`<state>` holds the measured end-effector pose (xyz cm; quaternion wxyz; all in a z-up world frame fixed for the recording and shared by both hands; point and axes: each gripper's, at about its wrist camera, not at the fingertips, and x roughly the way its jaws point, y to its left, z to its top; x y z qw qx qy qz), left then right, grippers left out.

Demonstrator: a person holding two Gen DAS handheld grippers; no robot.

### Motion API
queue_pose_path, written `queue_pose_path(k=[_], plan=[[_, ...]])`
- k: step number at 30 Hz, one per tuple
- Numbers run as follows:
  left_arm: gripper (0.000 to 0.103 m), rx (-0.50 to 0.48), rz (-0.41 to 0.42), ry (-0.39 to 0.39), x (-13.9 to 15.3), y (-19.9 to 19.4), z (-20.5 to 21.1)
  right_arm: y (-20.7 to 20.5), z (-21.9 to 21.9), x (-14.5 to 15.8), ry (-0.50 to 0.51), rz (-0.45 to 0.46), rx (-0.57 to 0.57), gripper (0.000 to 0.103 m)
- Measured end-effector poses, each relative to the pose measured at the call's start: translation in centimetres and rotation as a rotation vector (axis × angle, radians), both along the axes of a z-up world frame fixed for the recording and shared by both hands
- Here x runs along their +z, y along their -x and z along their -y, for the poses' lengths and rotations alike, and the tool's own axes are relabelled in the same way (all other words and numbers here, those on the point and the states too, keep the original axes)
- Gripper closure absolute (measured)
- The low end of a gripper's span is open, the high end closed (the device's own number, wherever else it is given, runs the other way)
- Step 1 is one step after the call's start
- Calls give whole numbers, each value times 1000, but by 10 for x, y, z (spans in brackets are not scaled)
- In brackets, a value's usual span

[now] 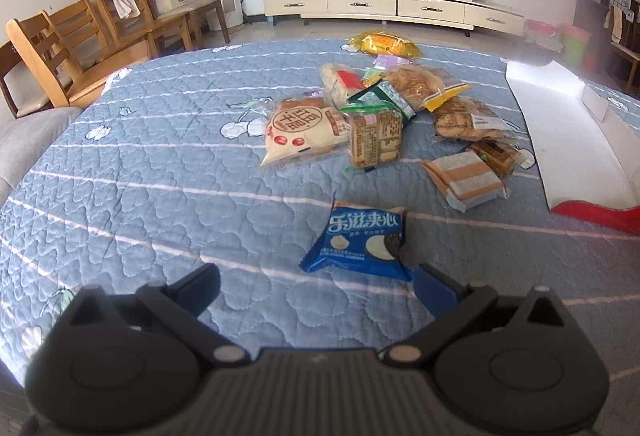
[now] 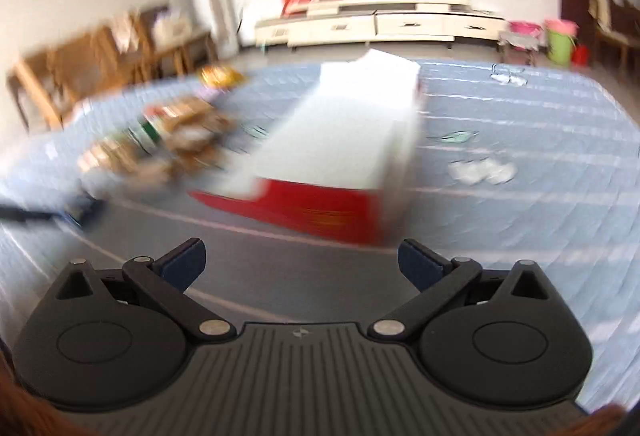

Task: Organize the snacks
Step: 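Move the left tool toward the blue snack packet while the right tool approaches the brown cake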

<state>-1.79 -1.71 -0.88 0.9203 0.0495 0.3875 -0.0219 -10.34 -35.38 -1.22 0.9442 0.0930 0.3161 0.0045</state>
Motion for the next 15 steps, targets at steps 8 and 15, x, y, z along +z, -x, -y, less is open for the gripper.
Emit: queue_pose_path(k=[8, 15], plan=[[1, -9, 13, -1, 2, 9, -13, -19, -114, 8, 120, 33, -45, 0], [1, 1, -6, 21, -3, 3, -20, -41, -129, 9, 103, 25, -28, 0]])
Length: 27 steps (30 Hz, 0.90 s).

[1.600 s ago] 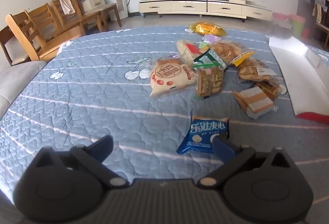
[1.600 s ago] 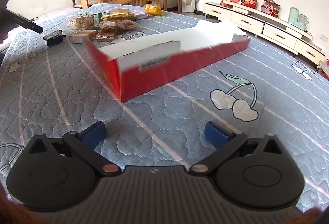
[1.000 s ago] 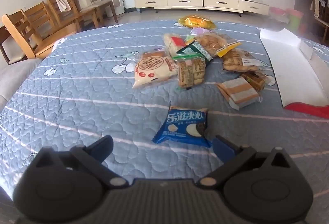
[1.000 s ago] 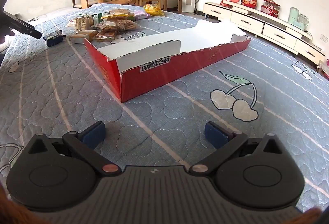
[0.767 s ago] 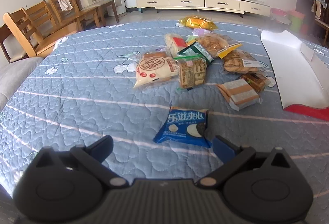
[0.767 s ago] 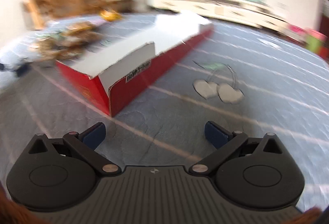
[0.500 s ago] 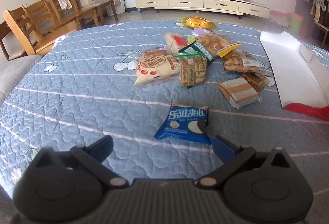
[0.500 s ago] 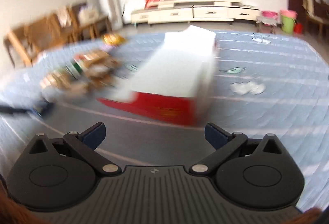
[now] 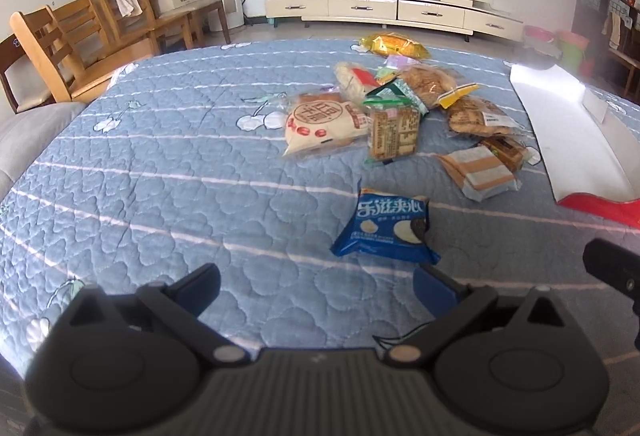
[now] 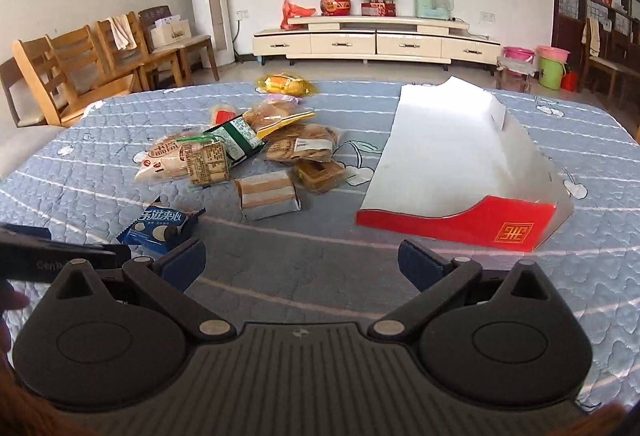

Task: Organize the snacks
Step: 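Move the left tool toward the blue snack packet while the right tool approaches the brown cake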

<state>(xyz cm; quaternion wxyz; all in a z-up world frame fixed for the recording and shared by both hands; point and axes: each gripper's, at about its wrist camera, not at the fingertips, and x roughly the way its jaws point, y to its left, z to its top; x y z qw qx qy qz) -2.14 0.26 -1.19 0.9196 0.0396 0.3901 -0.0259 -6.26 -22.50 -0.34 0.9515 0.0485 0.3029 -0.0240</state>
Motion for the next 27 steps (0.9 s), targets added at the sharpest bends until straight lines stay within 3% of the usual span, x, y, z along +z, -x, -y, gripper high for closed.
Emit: queue_pose_path(k=[27], plan=[[1, -39, -21, -21, -16, -27, 14, -14, -21, -5, 1, -15, -11, 0]])
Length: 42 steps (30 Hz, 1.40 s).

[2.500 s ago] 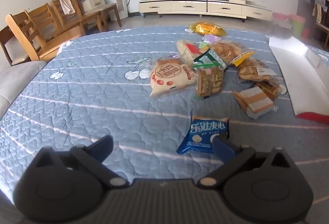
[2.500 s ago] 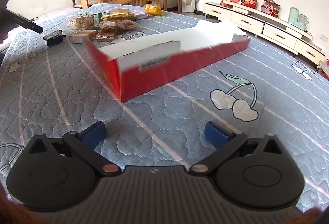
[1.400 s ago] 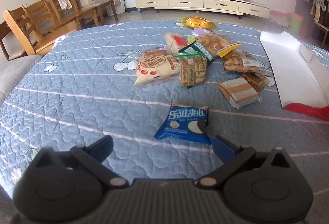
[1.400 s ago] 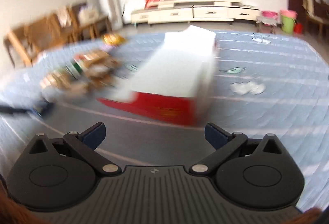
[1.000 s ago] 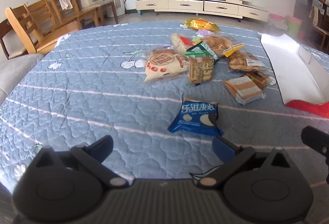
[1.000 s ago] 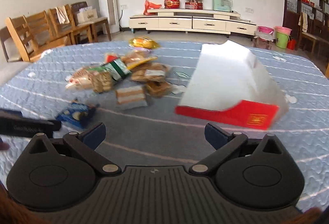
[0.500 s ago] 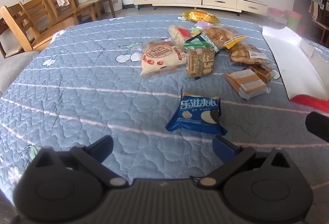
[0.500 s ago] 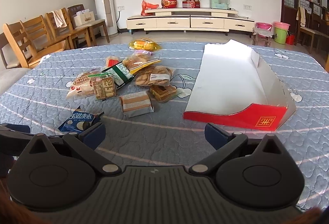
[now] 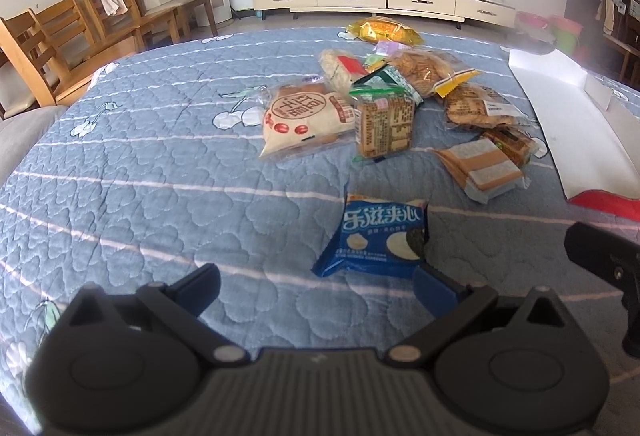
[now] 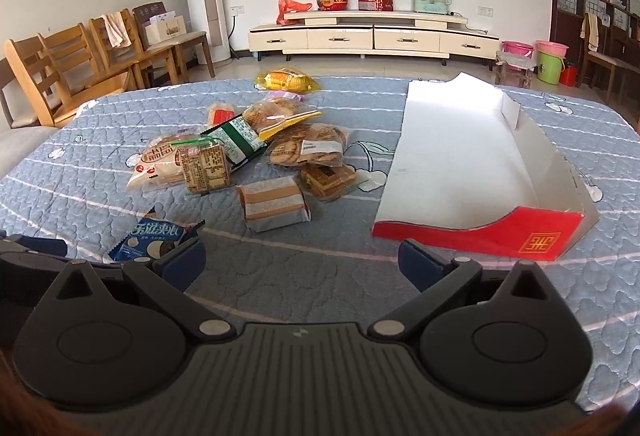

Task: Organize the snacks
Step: 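Move the left tool toward the blue snack packet while the right tool approaches the brown cake, then grasp the blue packet with the left tool while the right tool grasps the paper-wrapped cake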

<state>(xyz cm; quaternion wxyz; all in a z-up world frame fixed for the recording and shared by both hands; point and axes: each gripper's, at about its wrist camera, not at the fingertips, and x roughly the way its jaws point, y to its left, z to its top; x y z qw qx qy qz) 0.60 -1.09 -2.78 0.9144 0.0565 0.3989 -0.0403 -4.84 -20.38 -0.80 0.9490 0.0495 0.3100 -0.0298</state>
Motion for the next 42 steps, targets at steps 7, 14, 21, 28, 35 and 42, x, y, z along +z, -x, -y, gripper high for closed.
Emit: queue_pose_path(k=[7, 14, 21, 28, 35, 42], plan=[[1, 3, -1, 13, -1, -6, -2, -4, -2, 1, 3, 0, -11, 0], [1, -8, 7, 9, -2, -8, 1, -8, 0, 0, -6, -4, -18, 0], [1, -22, 10, 18, -2, -14, 3, -10, -1, -1, -11, -10, -20, 0], [2, -41, 16, 34, -9, -20, 6, -14, -1, -3, -11, -17, -22, 0], [42, -78, 39, 74, -18, -28, 3, -32, -2, -10, 1, -41, 5, 0], [57, -94, 55, 84, -14, -28, -8, -71, -4, -17, 1, -72, 81, 0]])
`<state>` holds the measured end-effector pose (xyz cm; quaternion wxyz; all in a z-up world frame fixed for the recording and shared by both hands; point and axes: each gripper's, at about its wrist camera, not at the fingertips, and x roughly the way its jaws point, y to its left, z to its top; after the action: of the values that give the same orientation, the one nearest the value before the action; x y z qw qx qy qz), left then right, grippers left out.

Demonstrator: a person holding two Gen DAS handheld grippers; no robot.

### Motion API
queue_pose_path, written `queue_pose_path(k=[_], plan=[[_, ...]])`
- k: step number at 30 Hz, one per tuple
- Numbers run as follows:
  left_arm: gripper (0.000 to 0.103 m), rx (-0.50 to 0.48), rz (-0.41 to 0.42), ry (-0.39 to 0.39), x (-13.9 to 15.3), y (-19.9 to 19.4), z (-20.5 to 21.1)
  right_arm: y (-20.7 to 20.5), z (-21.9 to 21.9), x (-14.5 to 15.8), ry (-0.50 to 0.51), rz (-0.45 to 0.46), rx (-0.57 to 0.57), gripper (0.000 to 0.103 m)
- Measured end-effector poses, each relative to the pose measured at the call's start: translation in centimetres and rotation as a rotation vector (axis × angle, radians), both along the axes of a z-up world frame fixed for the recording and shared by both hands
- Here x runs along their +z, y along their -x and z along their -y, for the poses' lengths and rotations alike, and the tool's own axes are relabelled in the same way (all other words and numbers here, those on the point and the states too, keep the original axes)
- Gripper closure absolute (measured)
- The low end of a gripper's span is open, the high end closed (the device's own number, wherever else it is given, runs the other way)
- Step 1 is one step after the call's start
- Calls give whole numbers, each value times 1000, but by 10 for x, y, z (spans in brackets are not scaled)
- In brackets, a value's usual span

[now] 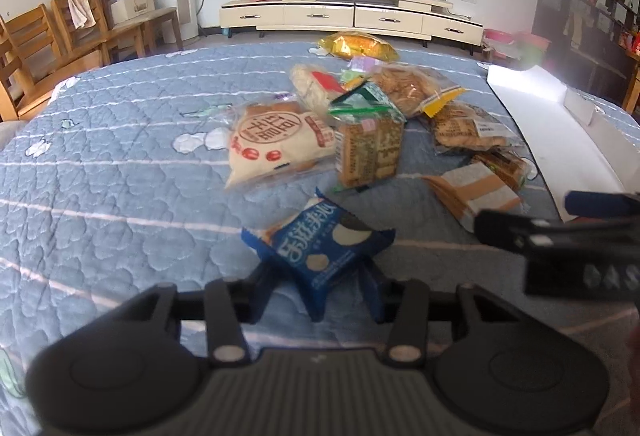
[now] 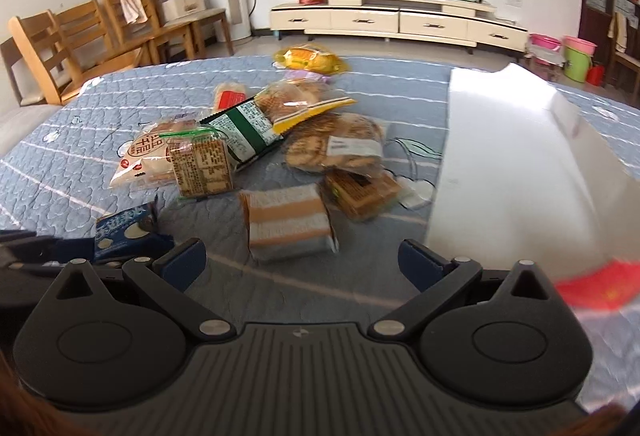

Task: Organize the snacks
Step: 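Grasp the blue packet with the left tool while the right tool grasps the paper-wrapped cake, then carry both held snacks over the white box and lower them inside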

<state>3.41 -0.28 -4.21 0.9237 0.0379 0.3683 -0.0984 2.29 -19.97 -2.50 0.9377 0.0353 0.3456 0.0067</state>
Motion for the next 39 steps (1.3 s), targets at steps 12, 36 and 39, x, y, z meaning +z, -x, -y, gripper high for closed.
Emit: queue_pose_path(k=[12, 36, 39], plan=[[6, -5, 91, -48, -3, -4, -9, -53, -19, -18, -7, -68, 29, 0], [52, -54, 155, -21, 36, 36, 4, 24, -6, 25, -5, 71, 46, 40], [52, -48, 165, -13, 45, 43, 8, 35, -2, 30, -15, 86, 32, 40]])
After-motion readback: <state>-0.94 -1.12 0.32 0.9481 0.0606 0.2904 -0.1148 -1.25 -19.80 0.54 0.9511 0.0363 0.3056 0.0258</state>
